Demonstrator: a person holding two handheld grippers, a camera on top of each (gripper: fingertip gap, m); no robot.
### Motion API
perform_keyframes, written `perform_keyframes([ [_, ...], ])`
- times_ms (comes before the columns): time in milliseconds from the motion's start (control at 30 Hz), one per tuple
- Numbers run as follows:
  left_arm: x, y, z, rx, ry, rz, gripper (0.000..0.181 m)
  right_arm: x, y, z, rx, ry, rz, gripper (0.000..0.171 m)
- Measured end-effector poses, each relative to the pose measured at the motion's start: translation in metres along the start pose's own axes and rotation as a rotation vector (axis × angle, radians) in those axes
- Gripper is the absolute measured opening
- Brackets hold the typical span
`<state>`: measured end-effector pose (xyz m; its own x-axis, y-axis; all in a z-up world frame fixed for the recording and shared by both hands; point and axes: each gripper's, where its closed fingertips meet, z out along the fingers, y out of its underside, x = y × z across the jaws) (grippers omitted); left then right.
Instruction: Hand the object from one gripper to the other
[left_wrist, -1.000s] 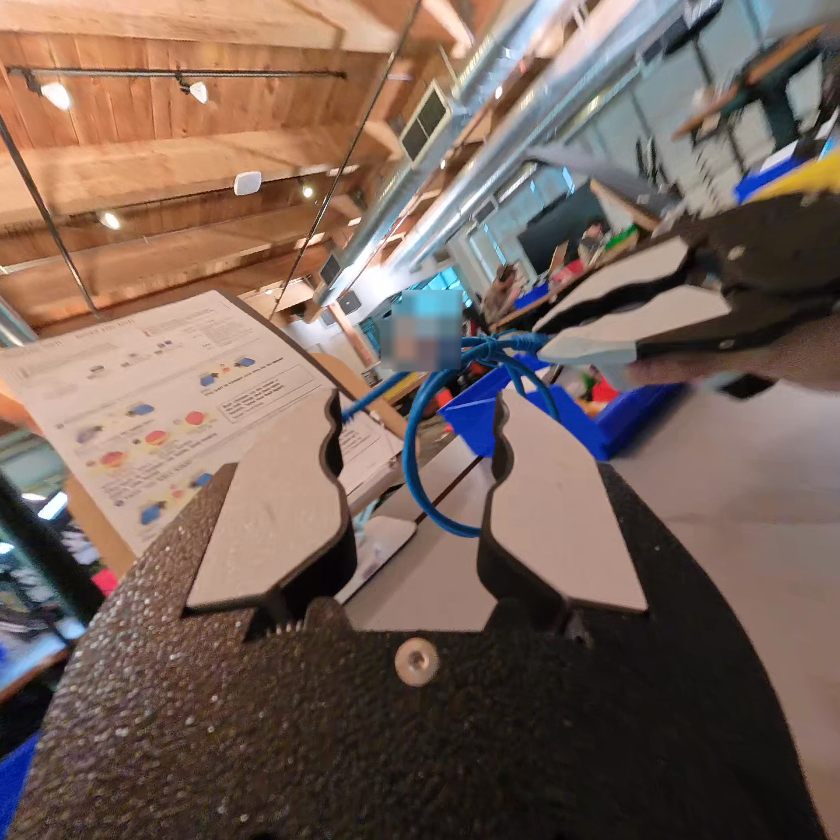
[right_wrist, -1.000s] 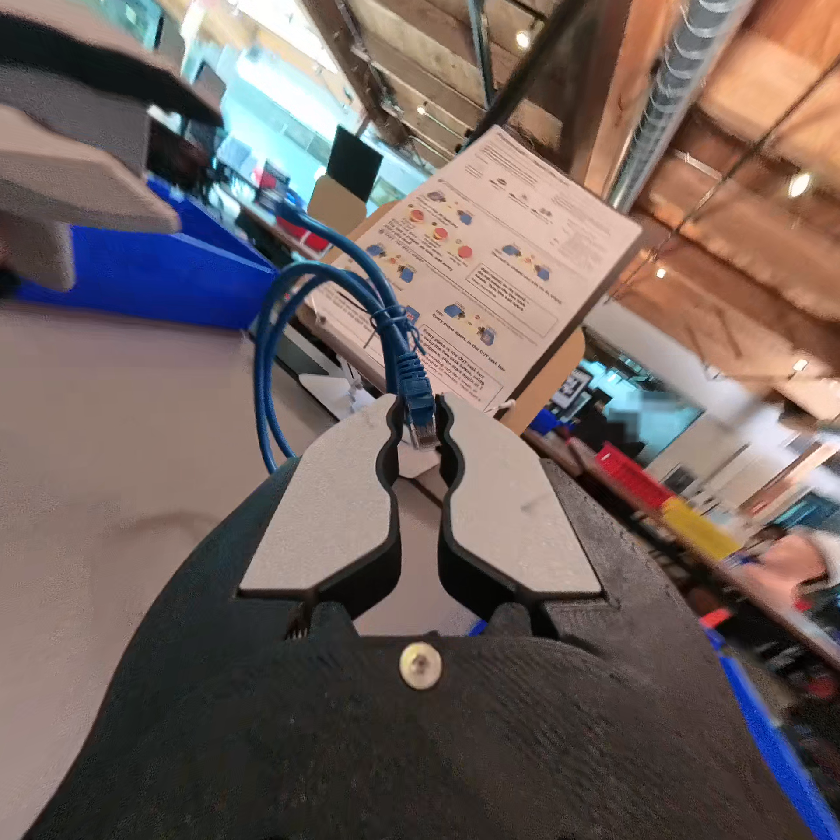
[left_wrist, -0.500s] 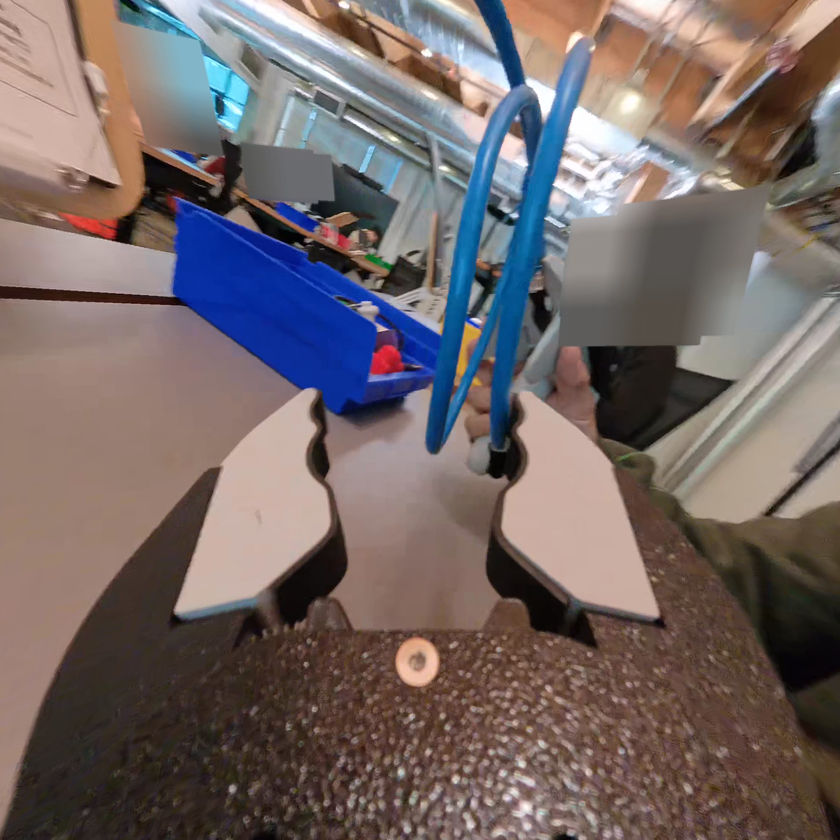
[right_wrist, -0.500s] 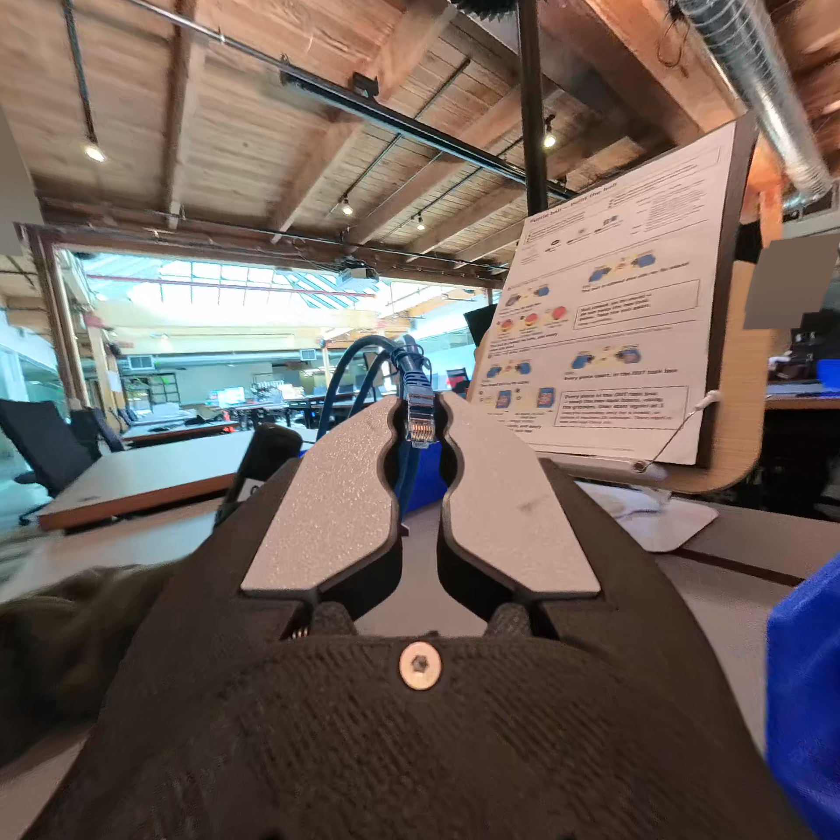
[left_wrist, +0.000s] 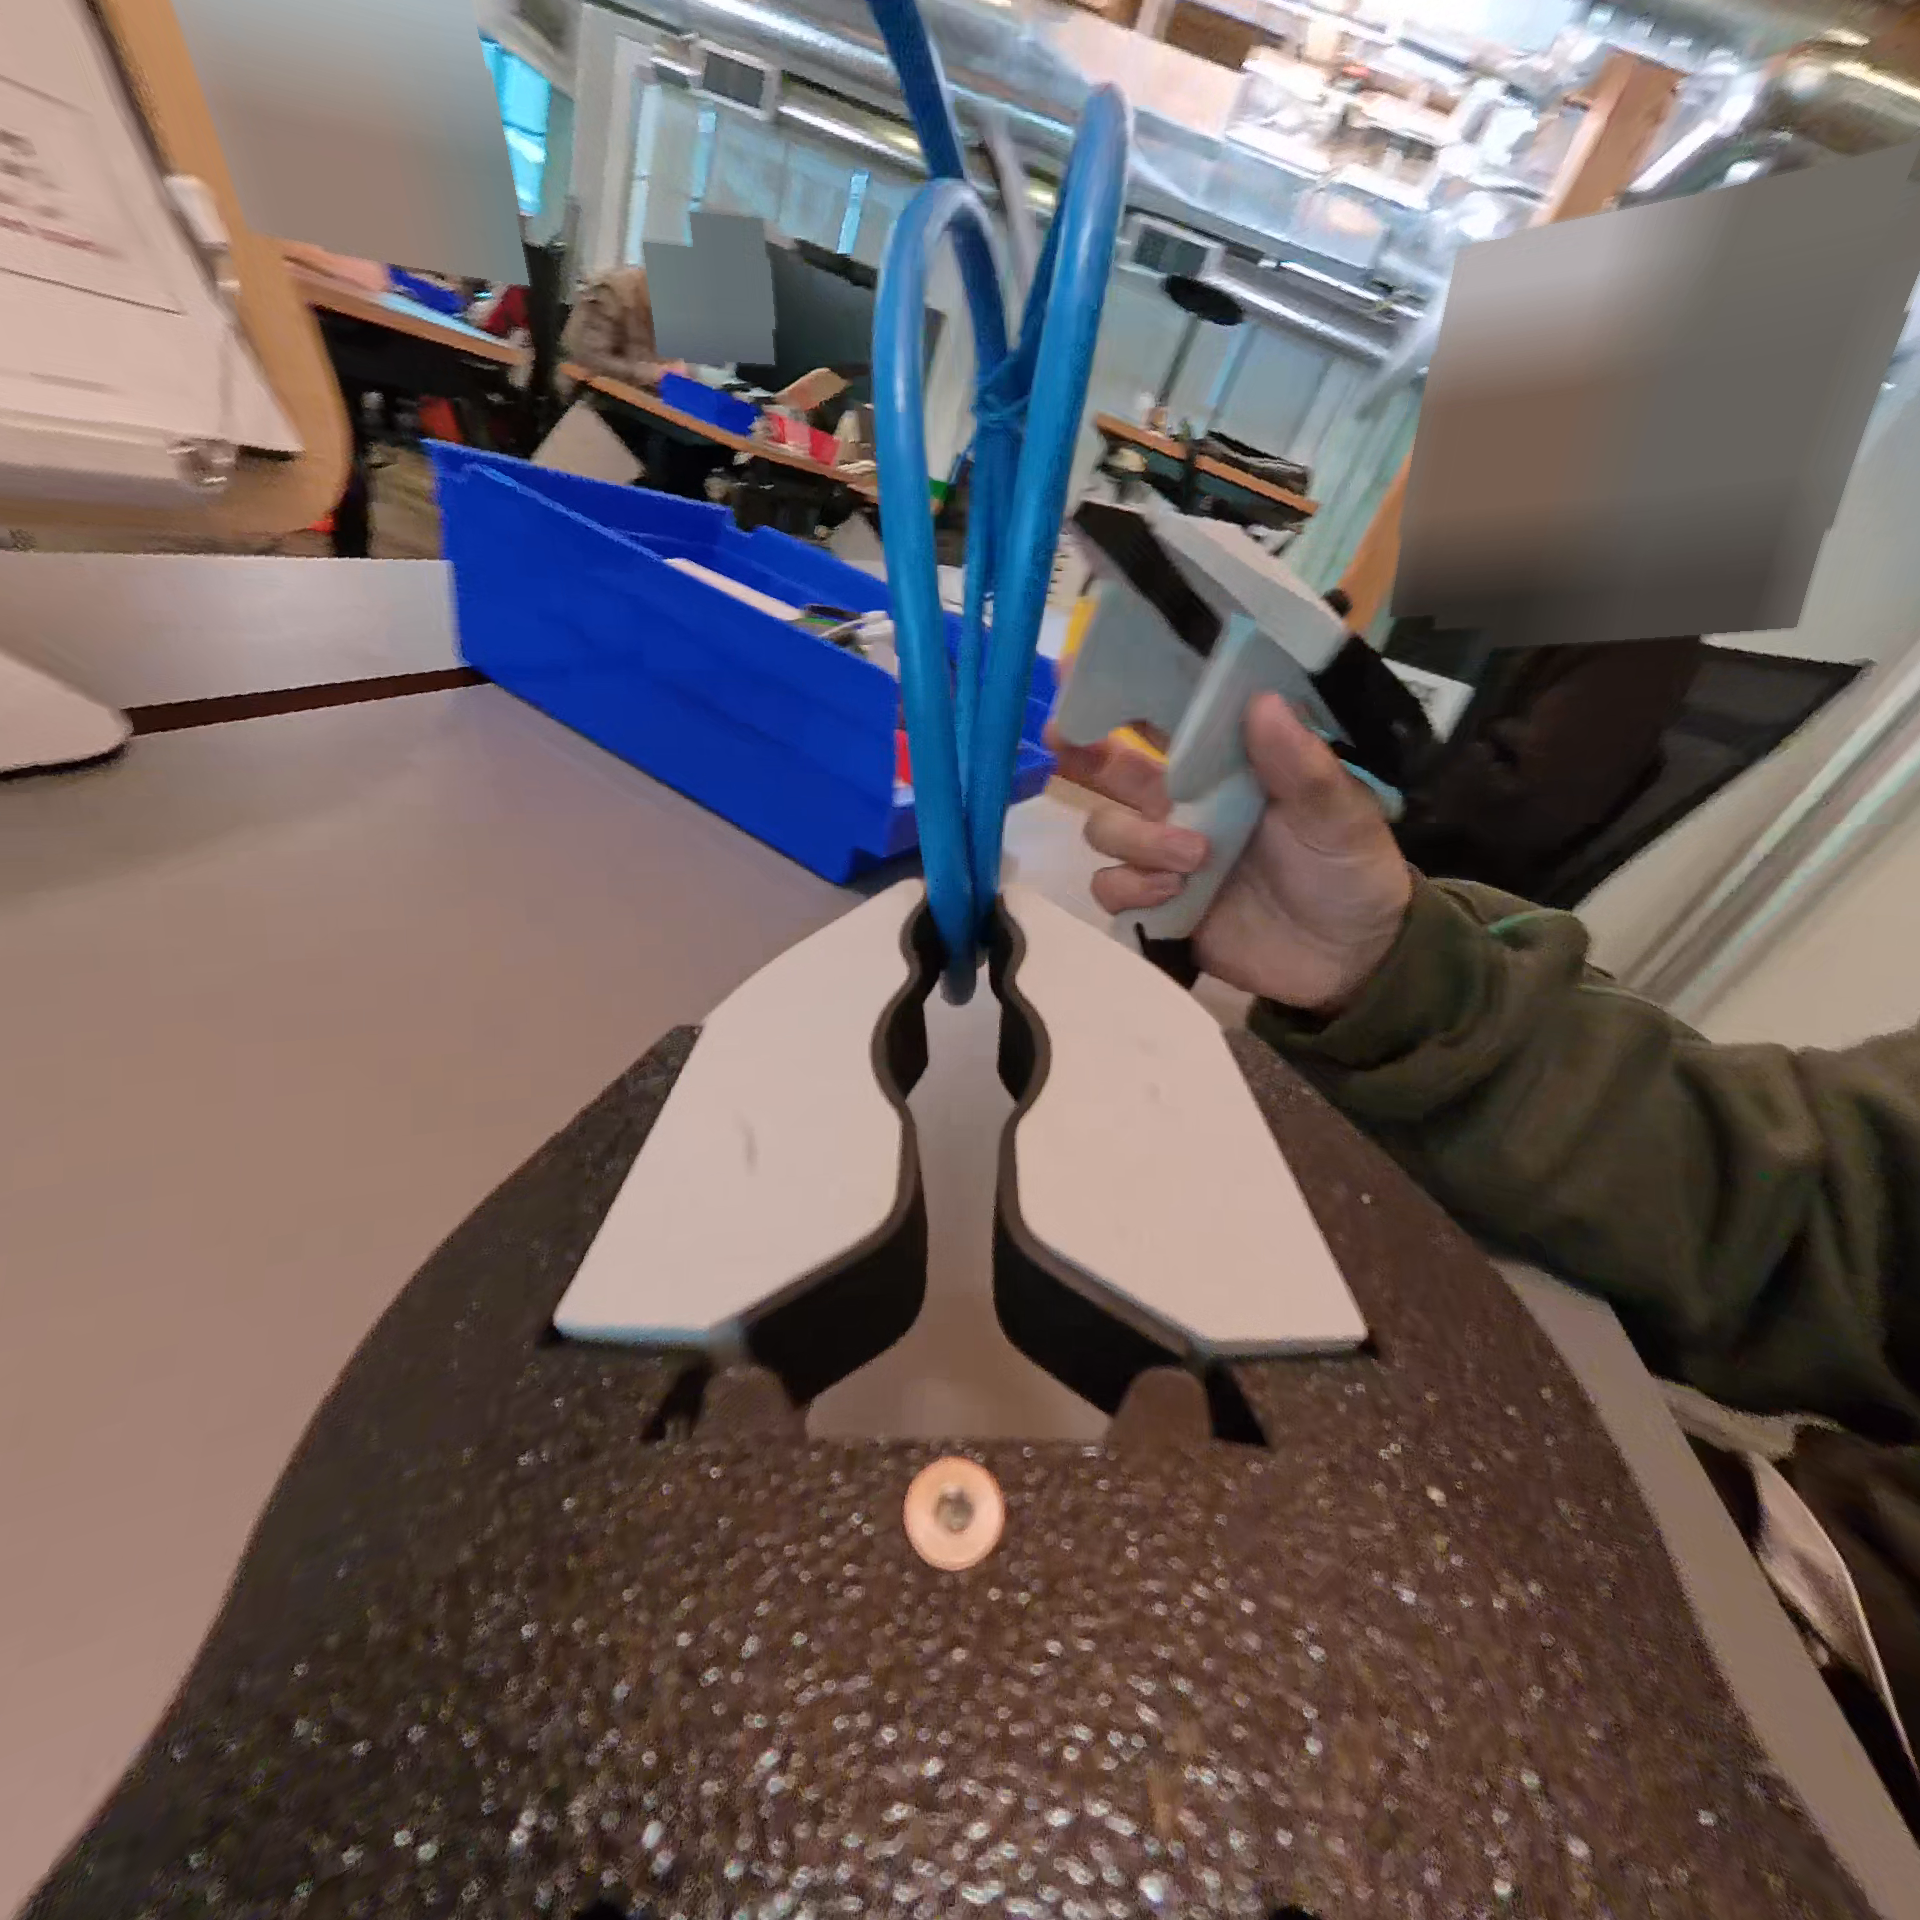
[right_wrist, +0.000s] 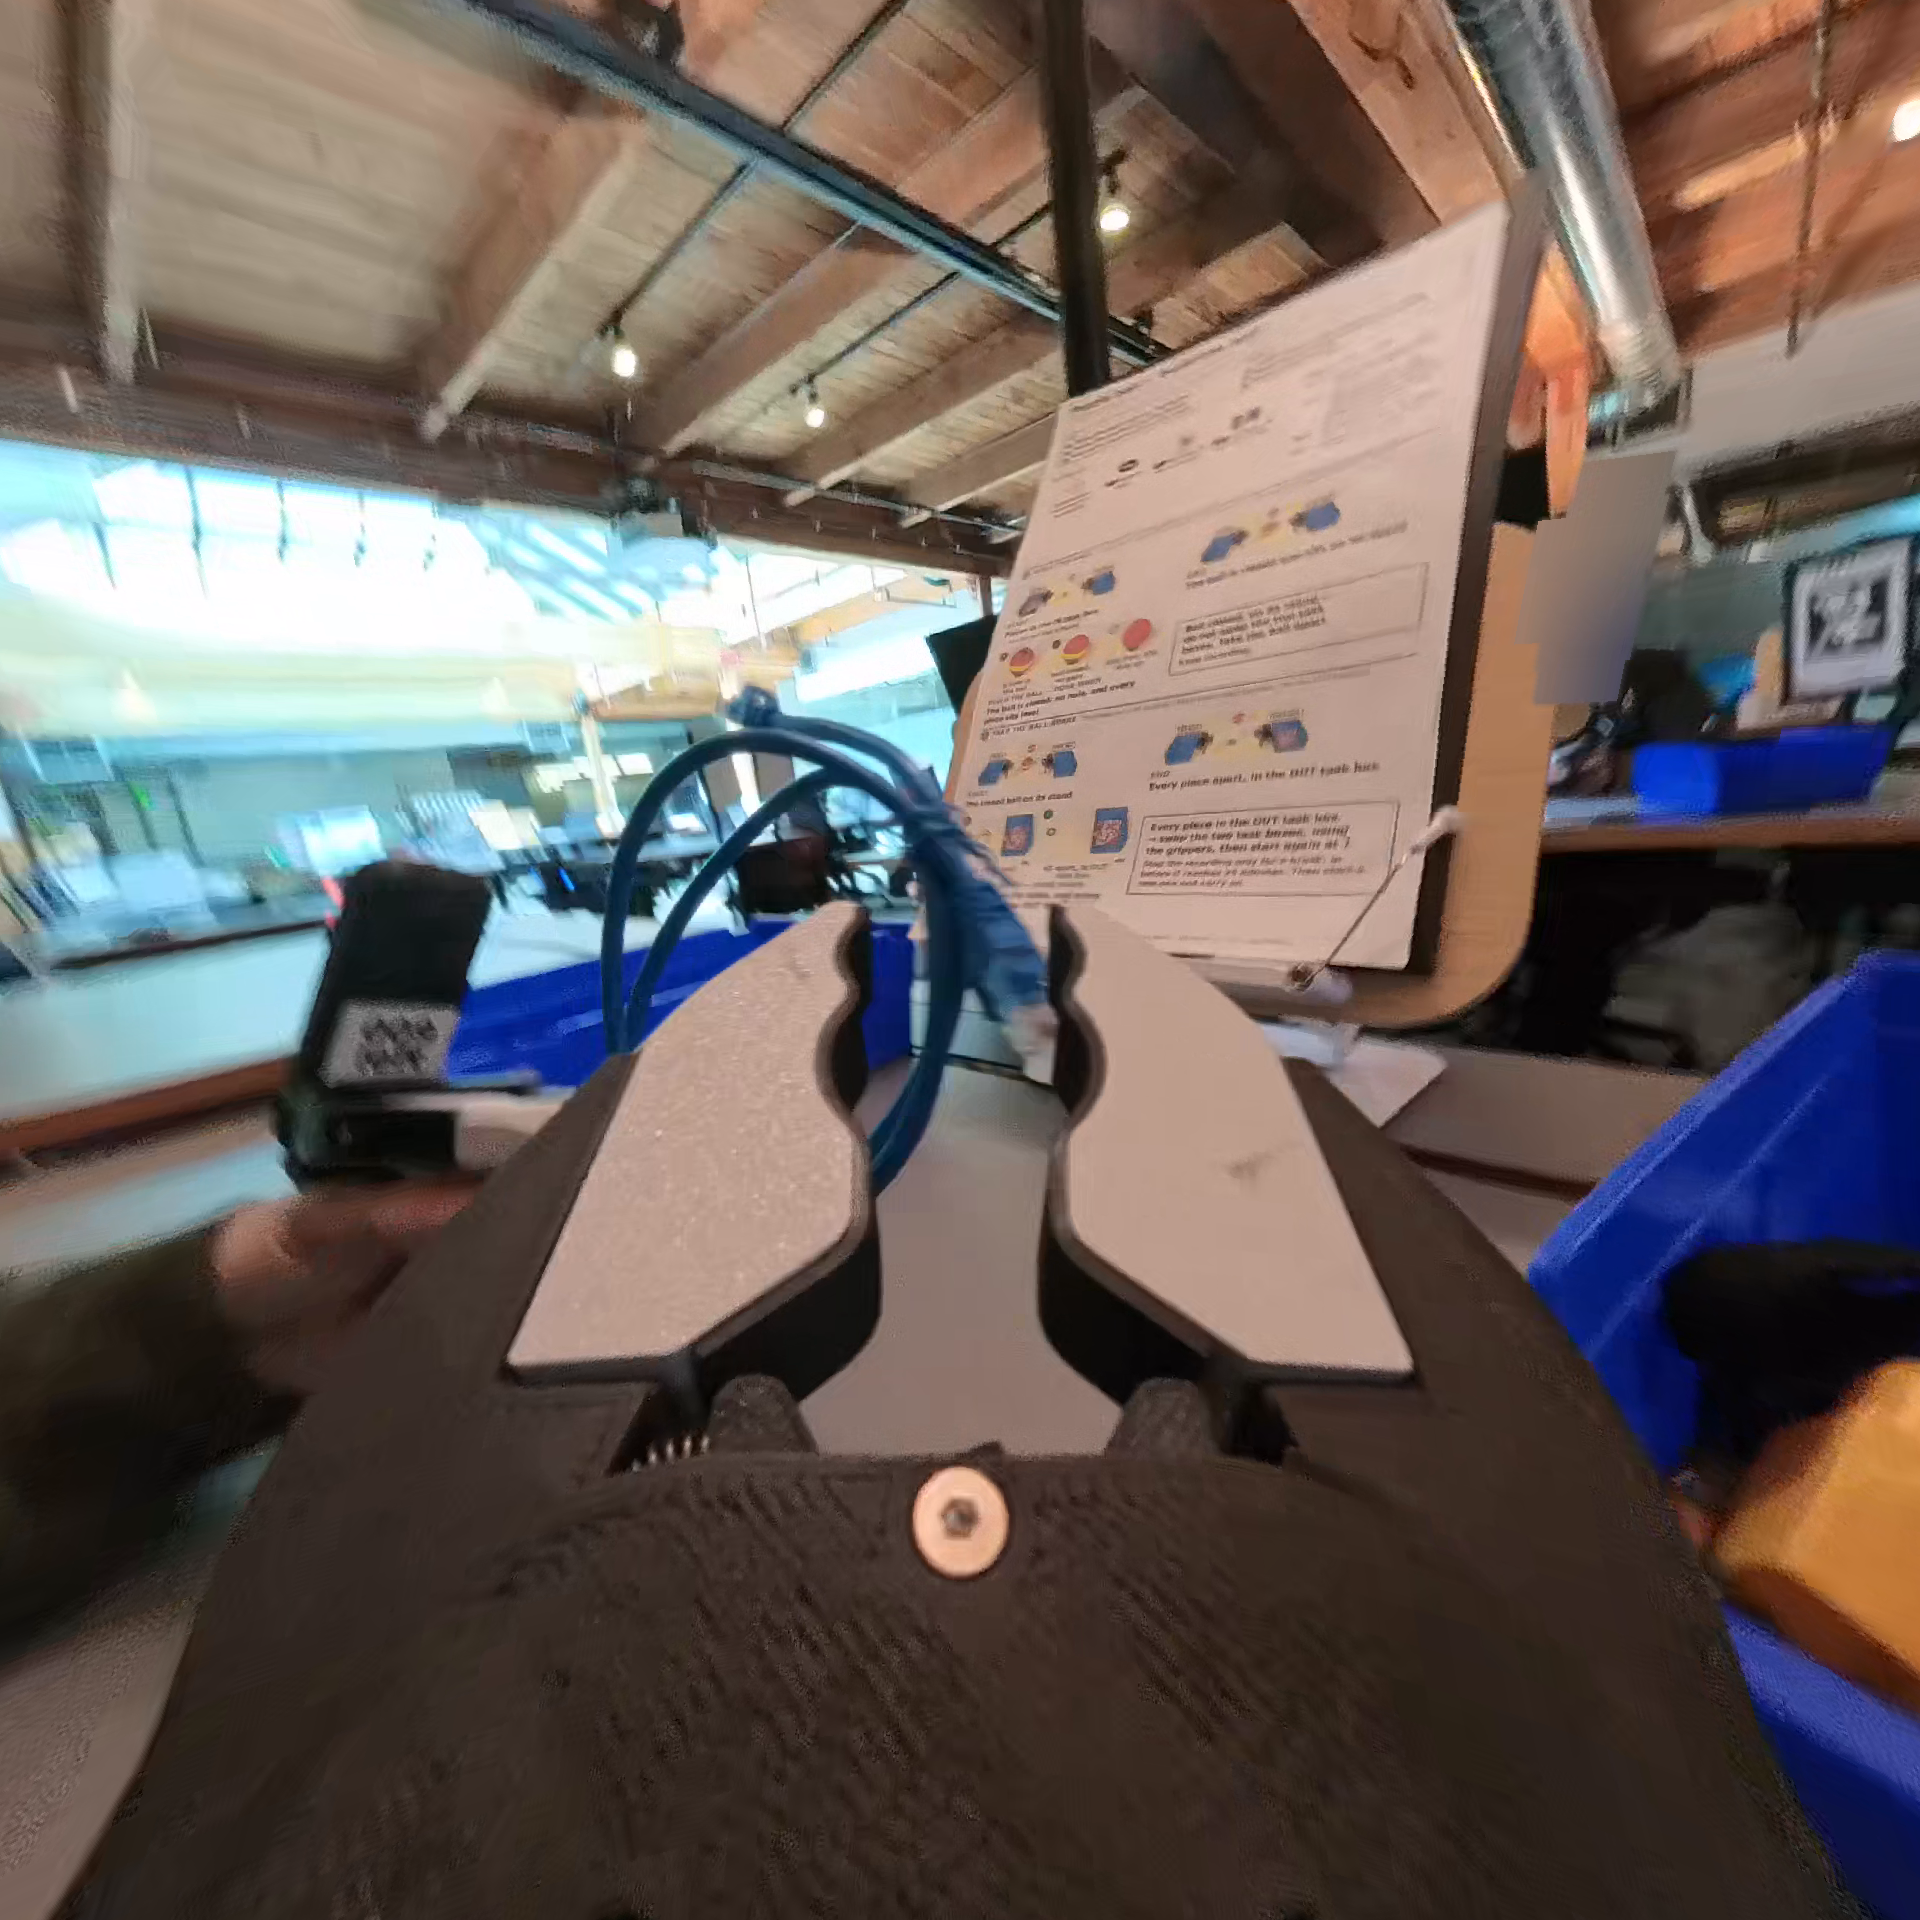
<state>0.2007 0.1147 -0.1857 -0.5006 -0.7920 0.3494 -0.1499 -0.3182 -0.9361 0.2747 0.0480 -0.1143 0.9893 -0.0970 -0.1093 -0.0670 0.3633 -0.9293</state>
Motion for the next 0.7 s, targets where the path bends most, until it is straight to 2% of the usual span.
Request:
perform_keyframes([
  [133,-0.017,-0.005,-0.005,0.020,-0.091,-0.171,0.006,-0.024,0.020,0.006,-0.161,-0.043,-0.555,0.053],
  [233,-0.020,0.001,-0.004,-0.014,-0.105,-0.248,0.005,-0.050,0.053,0.009,-0.258,-0.117,-0.951,0.051],
  [300,-0.015,-0.001,-0.002,0.001,-0.070,-0.263,0.005,-0.062,0.083,0.008,-0.353,-0.196,-1.079,0.050],
  [400,-0.005,-0.006,0.002,0.011,-0.022,-0.276,0.005,-0.074,0.101,0.007,-0.401,-0.258,-1.037,0.046],
  [700,0.055,-0.027,0.020,0.075,0.198,-0.168,0.005,-0.076,0.090,0.012,-0.345,-0.199,-0.765,0.030],
])
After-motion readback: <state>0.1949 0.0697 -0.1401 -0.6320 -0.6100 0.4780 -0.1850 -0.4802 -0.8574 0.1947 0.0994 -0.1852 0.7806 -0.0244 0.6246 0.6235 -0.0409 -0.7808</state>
